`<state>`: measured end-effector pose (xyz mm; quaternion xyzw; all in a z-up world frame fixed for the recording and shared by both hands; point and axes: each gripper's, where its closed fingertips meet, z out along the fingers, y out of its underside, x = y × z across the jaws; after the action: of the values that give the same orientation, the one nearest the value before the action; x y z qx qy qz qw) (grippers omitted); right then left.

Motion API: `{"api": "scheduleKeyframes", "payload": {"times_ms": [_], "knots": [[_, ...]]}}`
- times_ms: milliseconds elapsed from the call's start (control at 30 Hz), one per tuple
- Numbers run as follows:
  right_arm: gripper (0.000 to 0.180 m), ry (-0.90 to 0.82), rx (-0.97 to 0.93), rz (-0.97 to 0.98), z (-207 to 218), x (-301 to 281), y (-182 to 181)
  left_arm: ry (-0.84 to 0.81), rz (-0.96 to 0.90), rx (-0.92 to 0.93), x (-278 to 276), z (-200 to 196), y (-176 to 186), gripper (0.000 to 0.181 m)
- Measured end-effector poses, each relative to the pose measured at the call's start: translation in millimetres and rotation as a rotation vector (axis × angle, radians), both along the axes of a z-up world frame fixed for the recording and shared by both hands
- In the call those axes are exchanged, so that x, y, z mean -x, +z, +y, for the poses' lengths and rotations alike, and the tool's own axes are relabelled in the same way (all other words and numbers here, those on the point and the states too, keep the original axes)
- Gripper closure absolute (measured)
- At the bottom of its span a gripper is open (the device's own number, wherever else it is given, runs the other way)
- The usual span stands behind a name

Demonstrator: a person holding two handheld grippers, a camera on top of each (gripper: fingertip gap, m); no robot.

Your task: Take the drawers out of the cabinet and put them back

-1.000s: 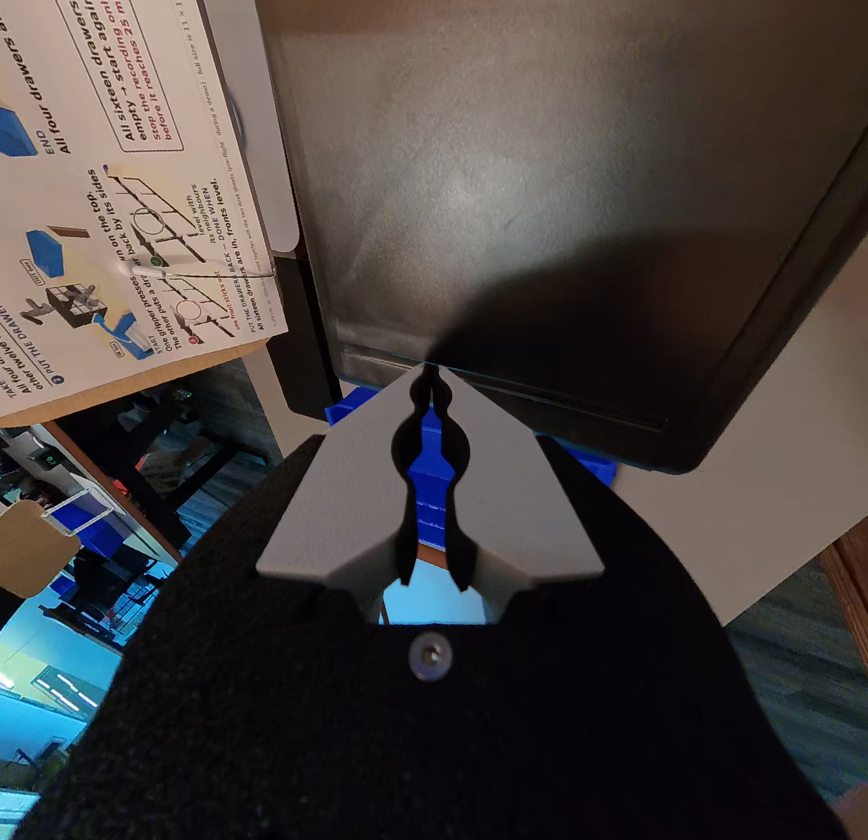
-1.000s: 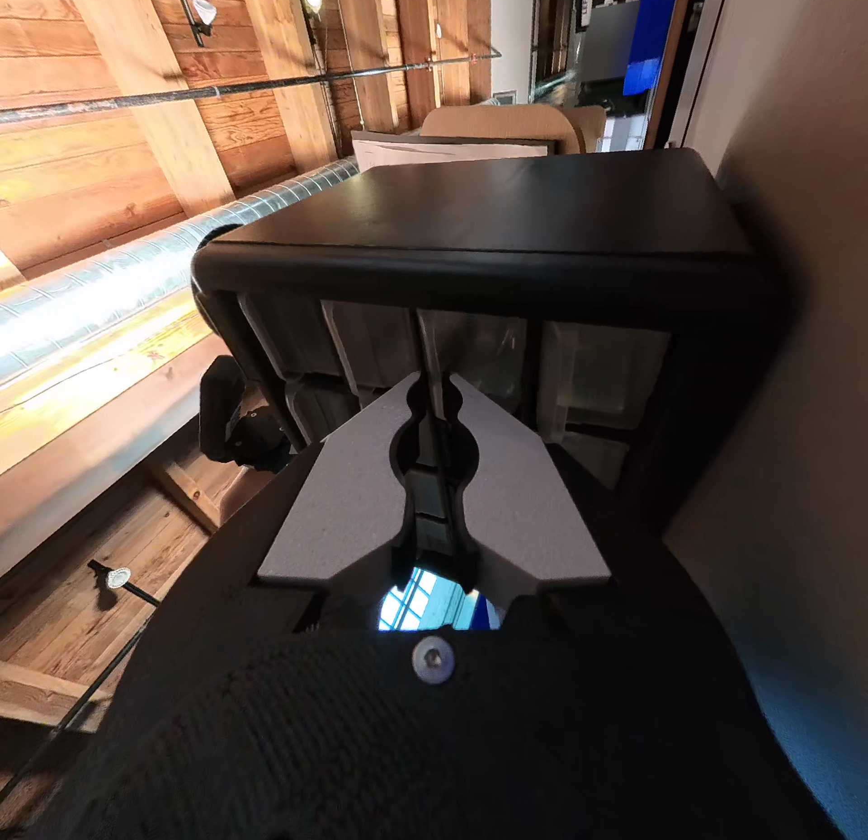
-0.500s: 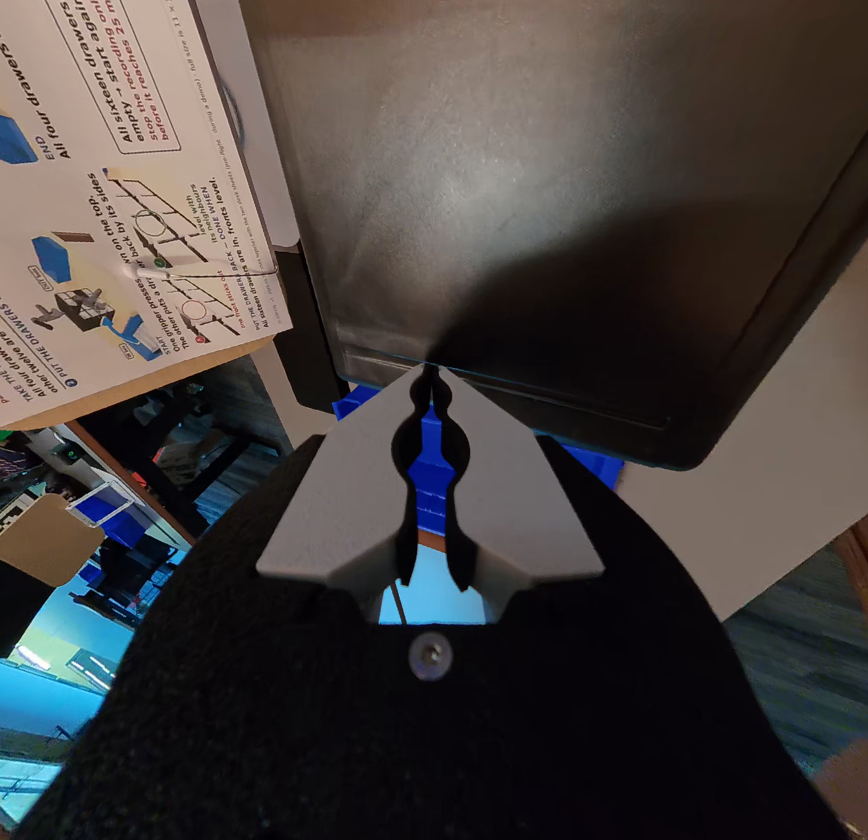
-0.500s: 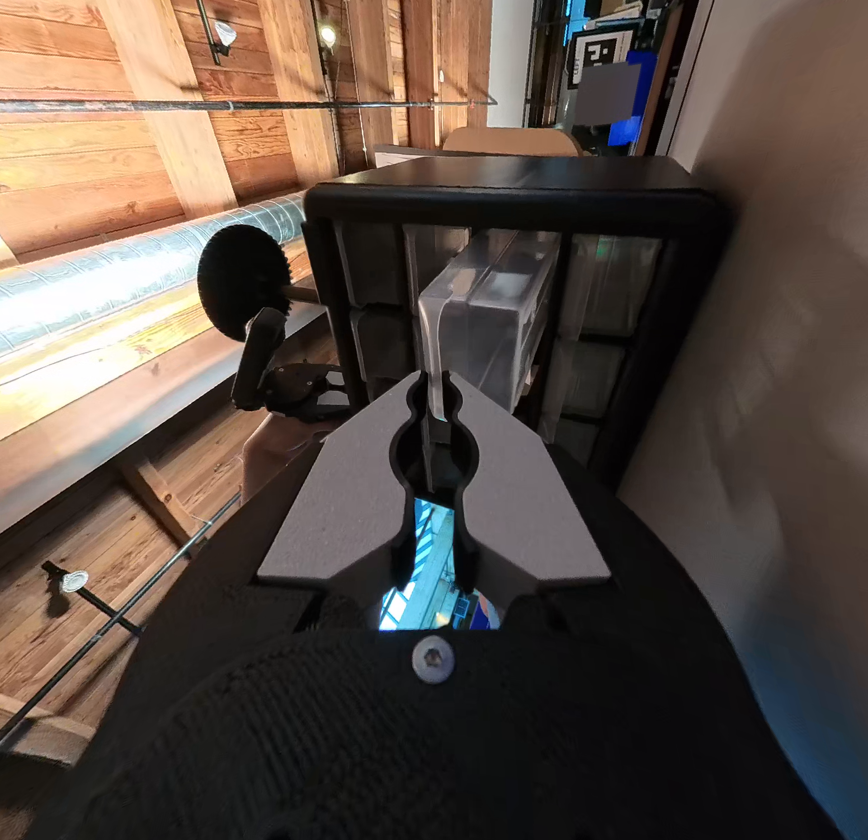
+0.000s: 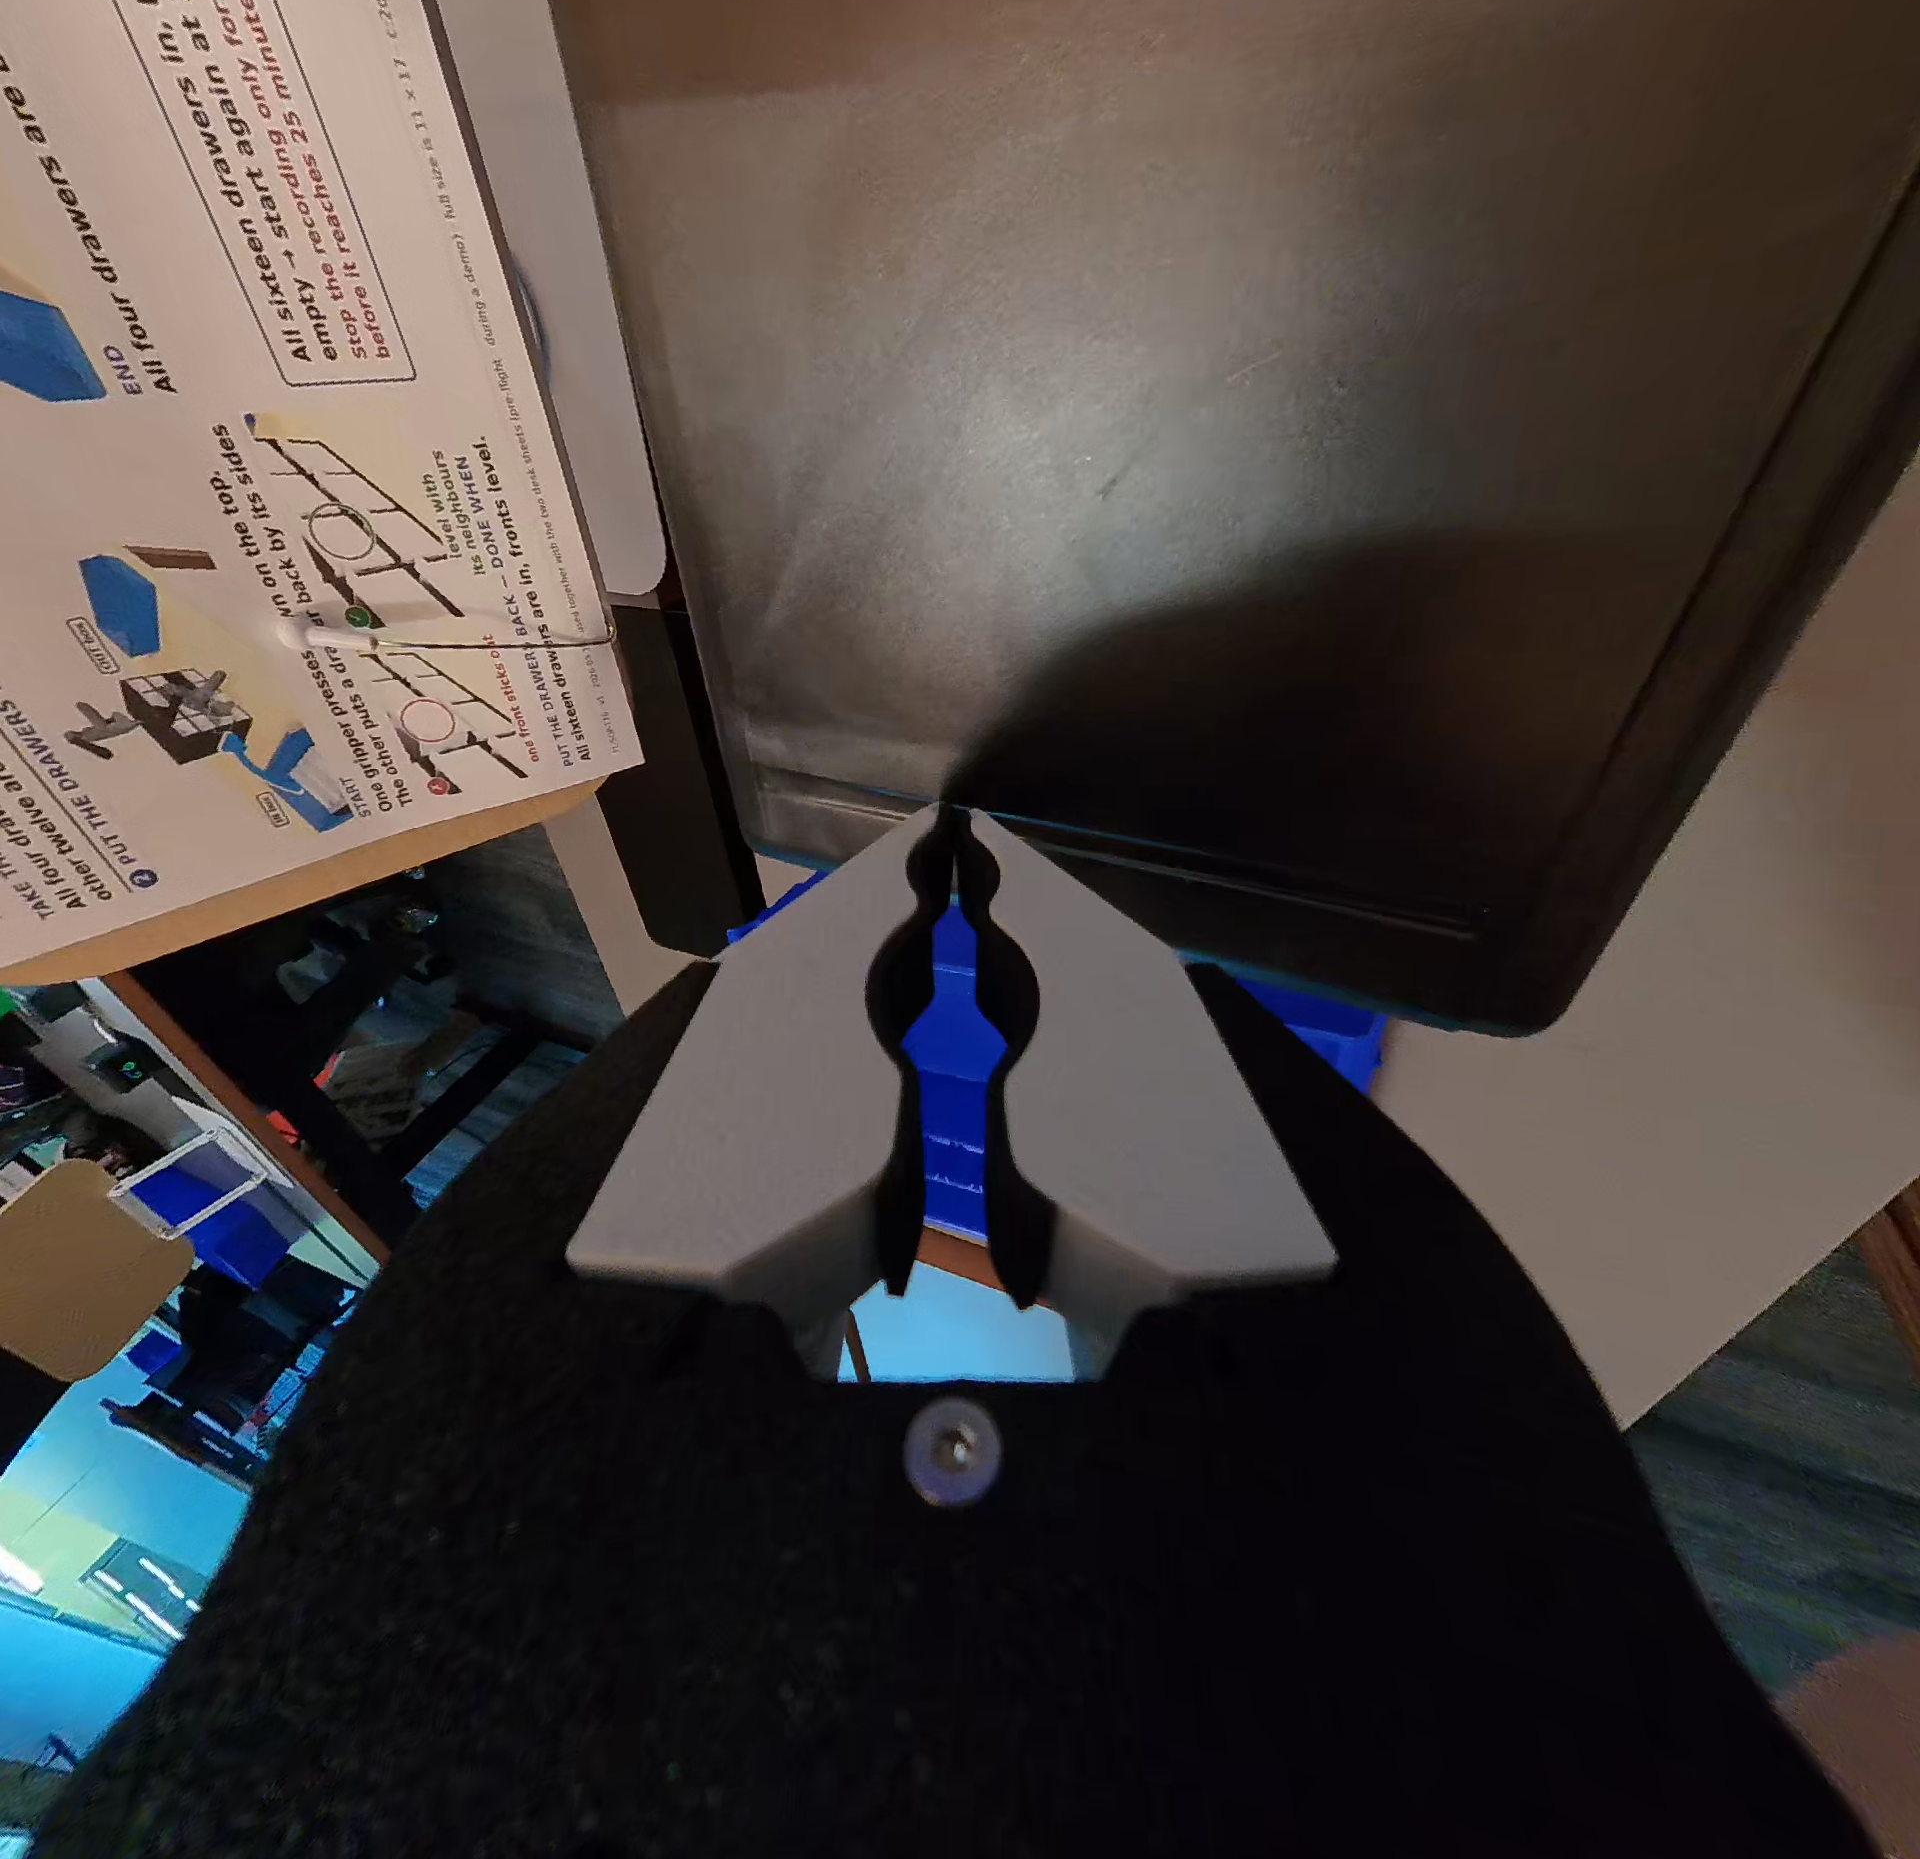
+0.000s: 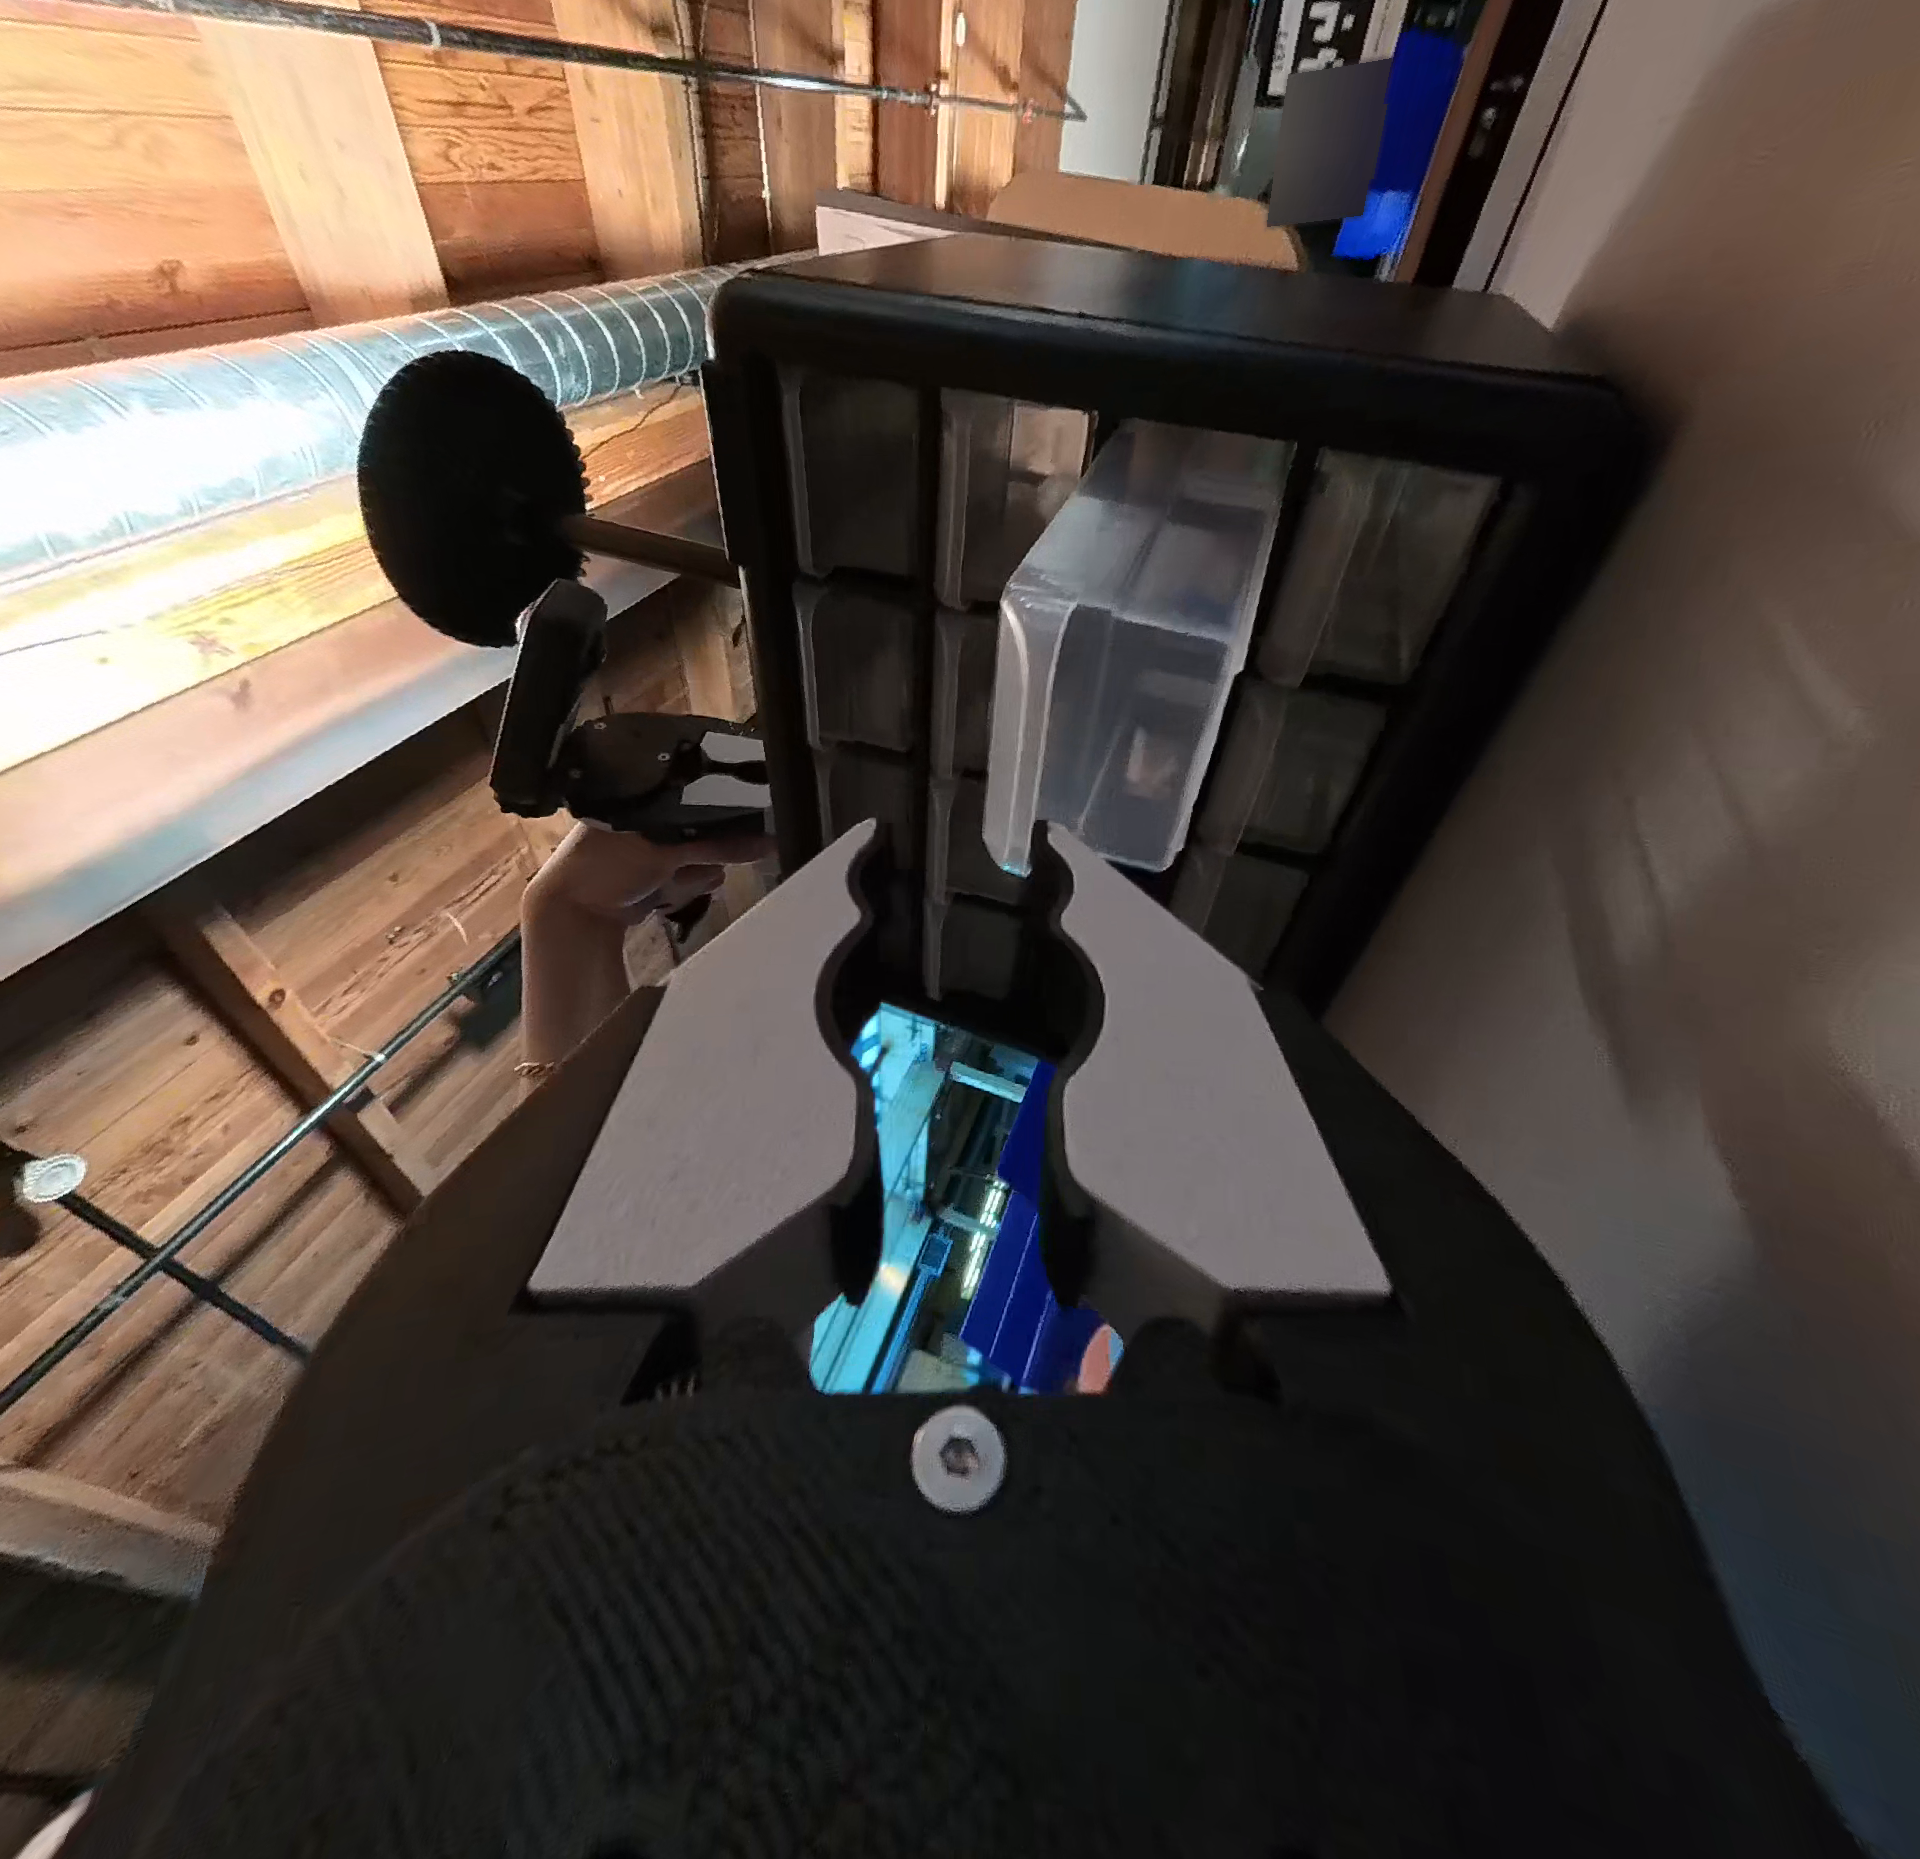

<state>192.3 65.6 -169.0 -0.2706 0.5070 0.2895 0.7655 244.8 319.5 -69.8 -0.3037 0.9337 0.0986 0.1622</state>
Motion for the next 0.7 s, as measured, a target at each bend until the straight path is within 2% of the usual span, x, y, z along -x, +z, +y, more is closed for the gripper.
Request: {"api": "scheduleKeyframes", "payload": {"times_ms": [133, 167, 233, 300, 433, 600, 700], "knots": [[0.137, 0.031, 0.007, -0.029, -6.2, 12.6, 0.8, -0.001, -0.011, 0.005, -0.1, 0.0, 0.0, 0.181], [0.139, 0.046, 0.024, -0.071, -7.5, 18.6, 4.0, -0.001, -0.013, 0.007, 0.0, 0.0, 0.0, 0.181], [0.141, 0.091, 0.115, -0.135, -5.9, 30.8, 5.8, -0.002, -0.014, 0.007, -0.1, 0.0, 0.0, 0.181], [0.133, 0.143, 0.257, -0.239, -0.1, 43.6, 7.2, -0.001, -0.01, 0.004, -0.1, 0.0, 0.0, 0.181], [0.106, 0.113, 0.696, -0.644, -1.5, 39.5, 14.6, 0.002, -0.004, -0.012, 0.0, 0.2, 0.1, 0.181], [0.105, 0.214, 1.017, -1.17, 7.5, 31.8, 59.8, -0.001, -0.01, -0.04, -0.1, 0.3, 0.3, 0.181], [0.101, 0.387, 1.251, -1.439, 15.0, 27.7, 56.7, -0.003, -0.013, -0.048, 0.0, 0.4, 0.3, 0.181]]}}
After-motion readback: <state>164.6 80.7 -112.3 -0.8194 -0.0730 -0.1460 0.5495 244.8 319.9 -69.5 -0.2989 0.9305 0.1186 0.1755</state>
